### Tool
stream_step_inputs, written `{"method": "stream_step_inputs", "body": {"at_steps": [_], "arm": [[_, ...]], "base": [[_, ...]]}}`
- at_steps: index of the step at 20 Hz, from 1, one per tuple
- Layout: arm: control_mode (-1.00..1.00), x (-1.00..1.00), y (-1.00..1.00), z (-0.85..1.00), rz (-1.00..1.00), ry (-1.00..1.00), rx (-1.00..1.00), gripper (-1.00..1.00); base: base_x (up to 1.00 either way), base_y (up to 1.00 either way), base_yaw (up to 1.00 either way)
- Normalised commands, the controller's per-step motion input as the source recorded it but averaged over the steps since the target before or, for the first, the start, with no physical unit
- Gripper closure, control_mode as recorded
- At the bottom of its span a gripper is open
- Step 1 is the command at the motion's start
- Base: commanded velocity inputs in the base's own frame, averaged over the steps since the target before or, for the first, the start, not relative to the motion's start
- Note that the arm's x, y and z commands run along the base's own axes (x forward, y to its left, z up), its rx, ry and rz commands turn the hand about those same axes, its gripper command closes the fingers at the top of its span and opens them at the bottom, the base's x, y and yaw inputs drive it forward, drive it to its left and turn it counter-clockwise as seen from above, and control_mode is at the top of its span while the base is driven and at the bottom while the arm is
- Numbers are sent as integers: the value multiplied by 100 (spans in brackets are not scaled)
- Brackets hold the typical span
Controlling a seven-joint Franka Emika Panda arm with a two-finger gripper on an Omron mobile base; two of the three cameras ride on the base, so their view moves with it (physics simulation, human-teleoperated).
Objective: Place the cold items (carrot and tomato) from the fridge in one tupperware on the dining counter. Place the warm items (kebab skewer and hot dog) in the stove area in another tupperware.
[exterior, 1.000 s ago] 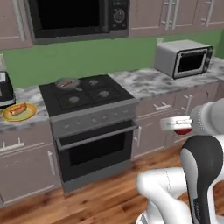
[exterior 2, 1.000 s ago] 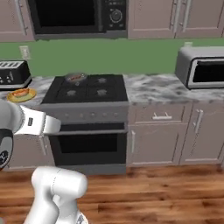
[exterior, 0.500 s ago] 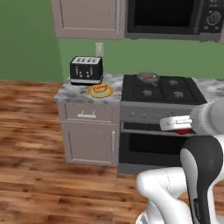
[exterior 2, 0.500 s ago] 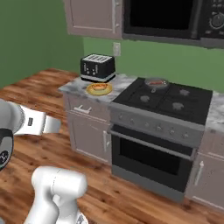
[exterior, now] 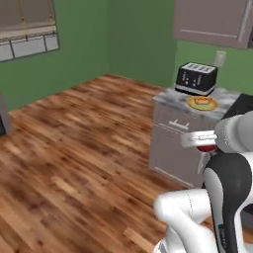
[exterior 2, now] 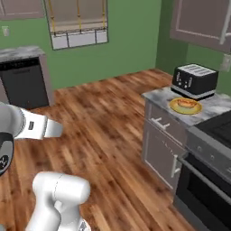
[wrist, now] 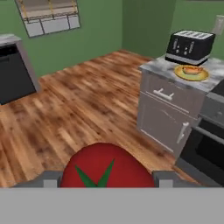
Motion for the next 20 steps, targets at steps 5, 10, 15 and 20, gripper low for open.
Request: {"method": "stream_step_inputs", "body": {"at_steps": [5,10,15,20], "arm": [[100,0,0,0,0,0,0,100],[100,0,0,0,0,0,0,100],[100,0,0,0,0,0,0,100],[100,0,0,0,0,0,0,100]], "base": [[-12,21,85],[-10,17,85],[-1,17,83],[0,12,82]]}}
